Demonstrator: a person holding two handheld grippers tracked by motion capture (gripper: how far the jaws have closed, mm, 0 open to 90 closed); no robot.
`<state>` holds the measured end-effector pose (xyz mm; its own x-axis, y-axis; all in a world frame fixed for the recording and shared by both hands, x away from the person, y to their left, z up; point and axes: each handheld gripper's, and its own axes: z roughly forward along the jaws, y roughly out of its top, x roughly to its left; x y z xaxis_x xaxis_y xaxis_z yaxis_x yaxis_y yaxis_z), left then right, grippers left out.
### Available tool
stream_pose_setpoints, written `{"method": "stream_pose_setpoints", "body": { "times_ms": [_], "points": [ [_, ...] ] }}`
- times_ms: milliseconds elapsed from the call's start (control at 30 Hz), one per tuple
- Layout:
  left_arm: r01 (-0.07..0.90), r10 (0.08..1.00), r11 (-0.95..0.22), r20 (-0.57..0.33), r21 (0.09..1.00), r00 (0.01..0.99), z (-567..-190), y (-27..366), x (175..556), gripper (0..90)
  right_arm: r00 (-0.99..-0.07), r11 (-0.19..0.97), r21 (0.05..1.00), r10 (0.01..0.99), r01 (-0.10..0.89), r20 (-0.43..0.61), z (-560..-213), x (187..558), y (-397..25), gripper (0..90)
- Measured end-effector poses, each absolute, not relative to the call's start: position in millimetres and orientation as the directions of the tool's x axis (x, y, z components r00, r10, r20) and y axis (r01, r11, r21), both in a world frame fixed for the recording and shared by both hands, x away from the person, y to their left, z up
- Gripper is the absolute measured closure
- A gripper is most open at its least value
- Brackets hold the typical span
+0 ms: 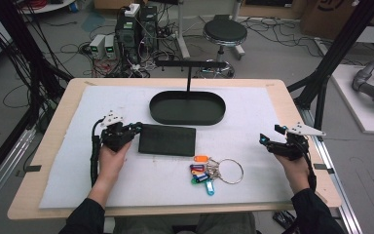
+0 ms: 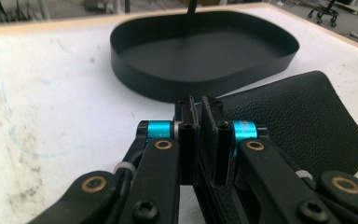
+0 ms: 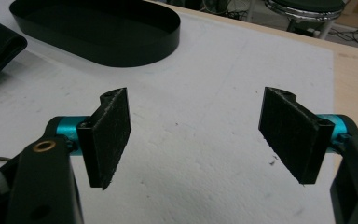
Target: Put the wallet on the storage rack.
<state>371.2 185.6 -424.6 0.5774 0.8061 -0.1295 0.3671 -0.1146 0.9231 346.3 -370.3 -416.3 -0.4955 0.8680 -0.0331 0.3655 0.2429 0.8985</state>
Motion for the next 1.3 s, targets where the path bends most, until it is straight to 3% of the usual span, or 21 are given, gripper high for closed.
{"method": "stream_pose_setpoints", "body": {
  "times_ms": [367, 567, 733, 800, 900, 933, 1033, 1100, 1267, 1300],
  "points": [
    [0.235, 0.775, -0.149, -0.034, 0.961, 0.631, -415.8, 187.2, 351.6, 87.7, -0.612, 0.206, 0.925, 0.79, 0.318, 0.035, -407.8, 355.8, -335.6, 25.4],
    [0.211, 0.765, -0.14, -0.029, 0.967, 0.643, -414.1, 187.6, 347.3, 89.9, -0.667, 0.202, 0.929, 0.742, 0.309, 0.061, -403.8, 365.9, -310.6, 26.1],
    [0.32, 0.788, -0.124, -0.102, 0.939, 0.607, -419.8, 187.9, 351.5, 86.9, -0.694, 0.247, 0.923, 0.72, 0.296, 0.03, -403.2, 370.7, -288.9, 26.3],
    [0.429, 0.805, -0.093, -0.186, 0.899, 0.564, -426.1, 189.7, 357.9, 67.4, -0.697, 0.26, 0.917, 0.717, 0.303, 0.027, -404.1, 370.8, -287.3, 26.3],
    [0.506, 0.836, -0.098, -0.205, 0.857, 0.509, -432.5, 191.1, 363.1, 59.7, -0.694, 0.257, 0.914, 0.719, 0.315, 0.037, -404.7, 371.6, -288.8, 26.2],
    [0.58, 0.828, -0.068, -0.279, 0.812, 0.486, -440.0, 194.2, 369.1, 49.1, -0.691, 0.252, 0.913, 0.721, 0.322, 0.045, -405.2, 371.7, -290.8, 26.2],
    [0.624, 0.838, -0.063, -0.299, 0.779, 0.457, -445.5, 195.0, 372.9, 46.9, -0.686, 0.25, 0.913, 0.726, 0.322, 0.044, -405.5, 371.1, -292.1, 26.2],
    [0.643, 0.829, -0.051, -0.327, 0.764, 0.454, -448.8, 194.8, 375.9, 40.6, -0.686, 0.25, 0.913, 0.726, 0.323, 0.044, -405.6, 371.2, -293.0, 26.3],
    [0.668, 0.819, -0.057, -0.348, 0.742, 0.456, -452.2, 193.6, 378.3, 39.1, -0.687, 0.254, 0.913, 0.726, 0.321, 0.039, -405.3, 370.8, -294.3, 26.3],
    [0.676, 0.798, -0.051, -0.377, 0.735, 0.47, -452.8, 194.0, 378.4, 58.1, -0.686, 0.251, 0.912, 0.727, 0.323, 0.042, -405.4, 370.7, -294.4, 26.2]
  ]
}}
